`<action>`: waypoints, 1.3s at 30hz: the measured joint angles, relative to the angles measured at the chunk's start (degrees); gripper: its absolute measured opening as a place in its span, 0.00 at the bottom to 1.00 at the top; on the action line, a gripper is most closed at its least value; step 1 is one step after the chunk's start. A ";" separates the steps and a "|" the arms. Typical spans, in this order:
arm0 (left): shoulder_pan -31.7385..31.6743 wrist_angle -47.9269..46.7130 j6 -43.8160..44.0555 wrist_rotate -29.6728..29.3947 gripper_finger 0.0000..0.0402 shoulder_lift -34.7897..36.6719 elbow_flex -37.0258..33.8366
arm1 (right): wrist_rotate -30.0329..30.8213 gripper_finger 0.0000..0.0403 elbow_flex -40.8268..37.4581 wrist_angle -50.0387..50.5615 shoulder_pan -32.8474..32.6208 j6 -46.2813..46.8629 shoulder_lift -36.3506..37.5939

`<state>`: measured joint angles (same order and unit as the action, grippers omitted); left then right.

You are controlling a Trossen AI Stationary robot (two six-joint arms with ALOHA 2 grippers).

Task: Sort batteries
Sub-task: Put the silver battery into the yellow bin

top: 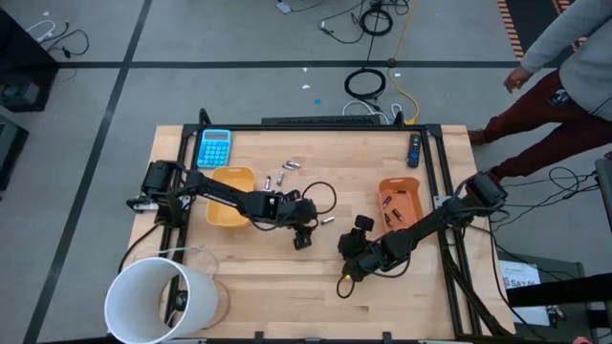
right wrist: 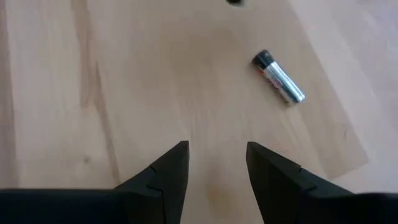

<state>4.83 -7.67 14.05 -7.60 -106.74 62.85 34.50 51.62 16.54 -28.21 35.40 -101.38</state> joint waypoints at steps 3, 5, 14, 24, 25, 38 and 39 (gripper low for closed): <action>-1.03 1.40 -2.20 -1.35 0.65 0.00 0.00 | 1.10 0.38 0.02 -2.25 -0.84 0.49 -0.15; -1.53 3.36 -3.62 -2.00 0.68 0.00 0.00 | 1.54 0.38 0.09 -2.79 -0.92 0.48 -0.25; -4.49 12.62 -11.20 -4.59 0.72 0.00 0.00 | 4.49 0.38 0.09 -2.71 -0.83 1.84 -0.97; -5.10 20.36 -18.58 -1.67 0.72 -3.78 0.00 | 5.89 0.38 0.09 -1.78 -0.89 2.11 -0.98; -5.08 20.25 -17.54 -1.58 0.72 -4.56 0.00 | 5.95 0.38 0.09 -1.81 -0.89 2.18 -0.98; -5.58 13.25 -12.94 -1.58 0.71 -8.55 -0.04 | 5.92 0.38 0.09 -1.86 -0.89 3.37 -0.98; -5.66 12.79 -12.82 -1.58 0.70 -8.57 -0.04 | 5.90 0.38 0.09 -1.88 -0.80 3.37 -0.98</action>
<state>-0.83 5.12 1.23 -9.18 -115.31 62.81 40.40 51.70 14.66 -29.02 38.76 -102.37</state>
